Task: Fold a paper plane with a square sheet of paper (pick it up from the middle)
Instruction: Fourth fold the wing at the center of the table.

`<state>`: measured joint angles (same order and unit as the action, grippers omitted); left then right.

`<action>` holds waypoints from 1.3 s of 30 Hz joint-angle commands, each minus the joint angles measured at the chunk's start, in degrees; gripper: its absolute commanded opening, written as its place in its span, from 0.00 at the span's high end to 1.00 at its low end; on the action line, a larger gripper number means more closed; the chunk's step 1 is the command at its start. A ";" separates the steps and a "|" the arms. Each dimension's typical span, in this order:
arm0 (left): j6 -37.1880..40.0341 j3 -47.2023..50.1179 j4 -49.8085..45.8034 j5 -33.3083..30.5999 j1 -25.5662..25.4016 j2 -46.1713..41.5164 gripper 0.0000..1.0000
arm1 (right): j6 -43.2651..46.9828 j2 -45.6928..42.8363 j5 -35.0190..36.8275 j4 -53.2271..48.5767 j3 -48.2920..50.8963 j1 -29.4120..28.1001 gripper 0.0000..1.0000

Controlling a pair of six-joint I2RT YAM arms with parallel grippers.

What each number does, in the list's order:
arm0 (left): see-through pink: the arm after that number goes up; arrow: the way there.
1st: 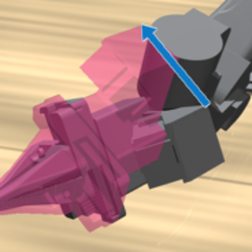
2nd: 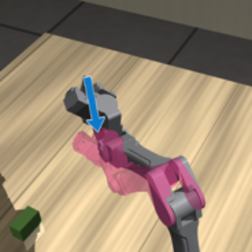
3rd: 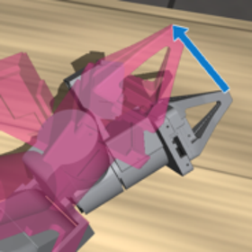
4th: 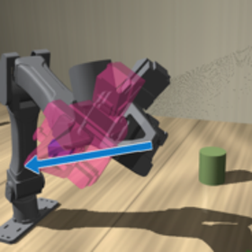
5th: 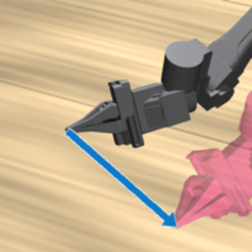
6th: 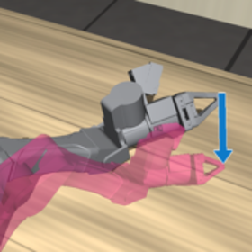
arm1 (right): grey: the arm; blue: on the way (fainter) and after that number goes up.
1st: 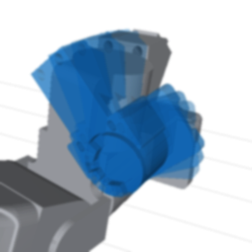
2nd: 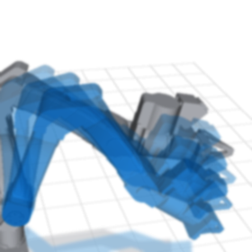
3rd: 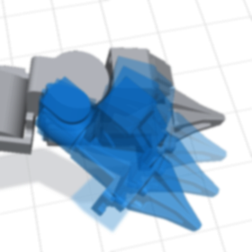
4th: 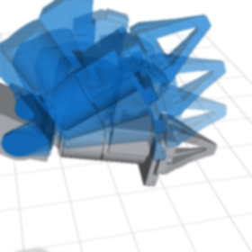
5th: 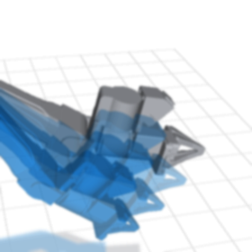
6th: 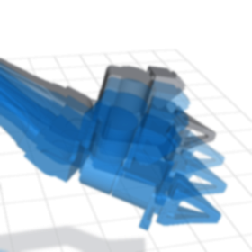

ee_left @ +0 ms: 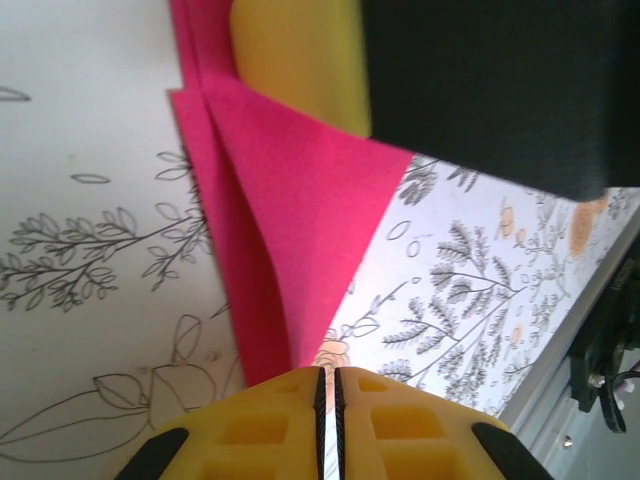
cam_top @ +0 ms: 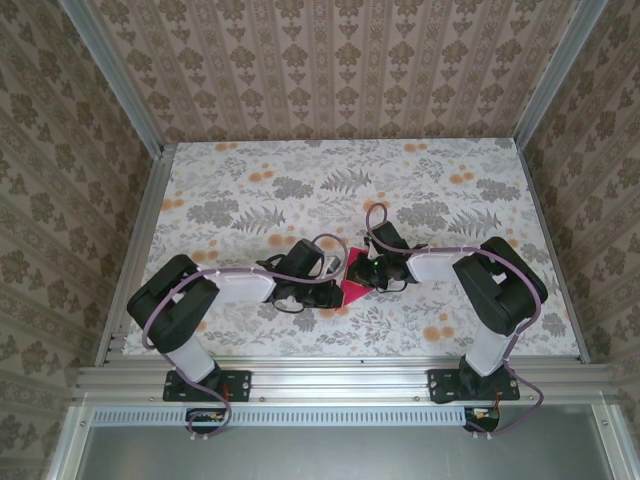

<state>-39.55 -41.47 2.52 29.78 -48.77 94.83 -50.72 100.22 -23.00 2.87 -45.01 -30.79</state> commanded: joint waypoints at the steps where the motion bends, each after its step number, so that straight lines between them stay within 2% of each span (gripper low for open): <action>1: 2.65 0.97 -2.03 -1.43 -0.18 1.30 0.88 | 0.71 3.57 2.79 -4.79 0.81 0.11 0.88; 15: 1.24 5.51 -1.90 -1.56 0.37 1.79 0.91 | 0.53 4.62 2.48 -4.46 0.52 0.11 0.88; 21: -1.58 8.00 -2.65 -2.86 0.35 -4.69 0.91 | 0.62 4.44 2.63 -4.84 0.48 0.07 0.88; 28: -1.85 3.47 -5.50 -4.09 0.44 -11.20 0.90 | 0.45 4.00 2.77 -4.76 0.72 0.07 0.88; 34: -1.67 -2.78 -2.61 -2.09 0.52 -6.26 0.90 | 0.46 3.88 2.65 -4.76 0.63 0.03 0.88; 39: -2.80 -4.33 2.11 -0.44 0.58 -0.34 0.90 | 0.45 3.69 2.76 -4.89 0.63 0.08 0.88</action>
<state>-41.23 -44.82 2.83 27.77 -48.34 91.81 -50.72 101.10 -24.27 3.03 -45.69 -30.63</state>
